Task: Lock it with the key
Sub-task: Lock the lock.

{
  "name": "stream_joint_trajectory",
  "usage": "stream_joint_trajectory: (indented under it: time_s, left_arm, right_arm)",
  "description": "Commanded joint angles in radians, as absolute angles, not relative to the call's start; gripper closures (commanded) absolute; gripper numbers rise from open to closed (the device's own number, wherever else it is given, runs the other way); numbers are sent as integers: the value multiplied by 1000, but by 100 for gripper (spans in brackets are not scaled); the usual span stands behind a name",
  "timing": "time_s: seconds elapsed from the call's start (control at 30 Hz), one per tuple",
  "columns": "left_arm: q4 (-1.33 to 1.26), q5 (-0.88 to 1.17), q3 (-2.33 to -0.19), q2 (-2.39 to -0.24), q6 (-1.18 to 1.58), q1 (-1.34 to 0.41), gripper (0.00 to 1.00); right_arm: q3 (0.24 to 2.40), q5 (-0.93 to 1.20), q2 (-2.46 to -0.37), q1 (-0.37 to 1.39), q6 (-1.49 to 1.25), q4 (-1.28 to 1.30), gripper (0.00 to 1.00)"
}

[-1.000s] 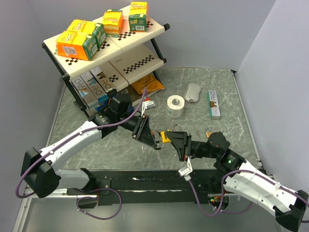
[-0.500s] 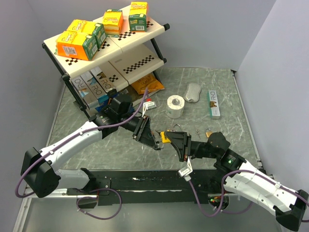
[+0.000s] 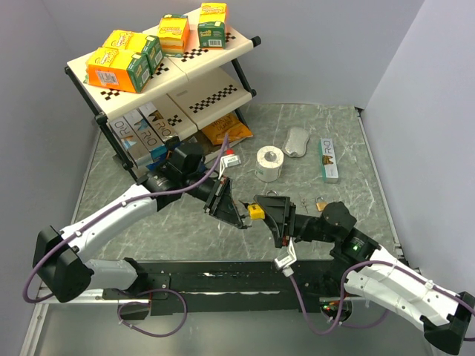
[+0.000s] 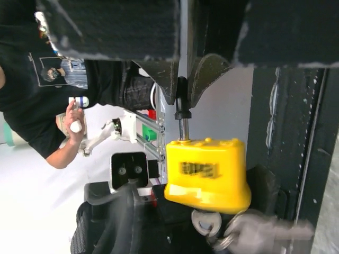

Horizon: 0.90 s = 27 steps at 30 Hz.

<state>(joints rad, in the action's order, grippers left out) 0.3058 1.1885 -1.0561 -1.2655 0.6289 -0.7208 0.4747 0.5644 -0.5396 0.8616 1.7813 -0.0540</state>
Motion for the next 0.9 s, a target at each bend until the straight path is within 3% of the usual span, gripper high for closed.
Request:
stream_joint_trajectory:
  time_s: [0.0,0.1,0.33,0.53,0.87]
  left_arm:
    - [303,1204,-1149,-1239,533,-727,99]
    - [379,1177,-1190,-1243,451,-726,99]
    - [578,993,-1334,-1226,155,-718,99]
    - [578,809,-1333,-1135,-69,-716,99]
    - [597,703,-1299,-1039,-365,-718,99]
  right_arm:
    - [540,517,-534,871,1729,-48,10]
    - [577,479,-534,870,1648,83,1]
    - [669,433,-546,870,1338,477,1]
    - [695,440,-543,870,1093,480,1]
    - [919,488,-702,865,628,532,1]
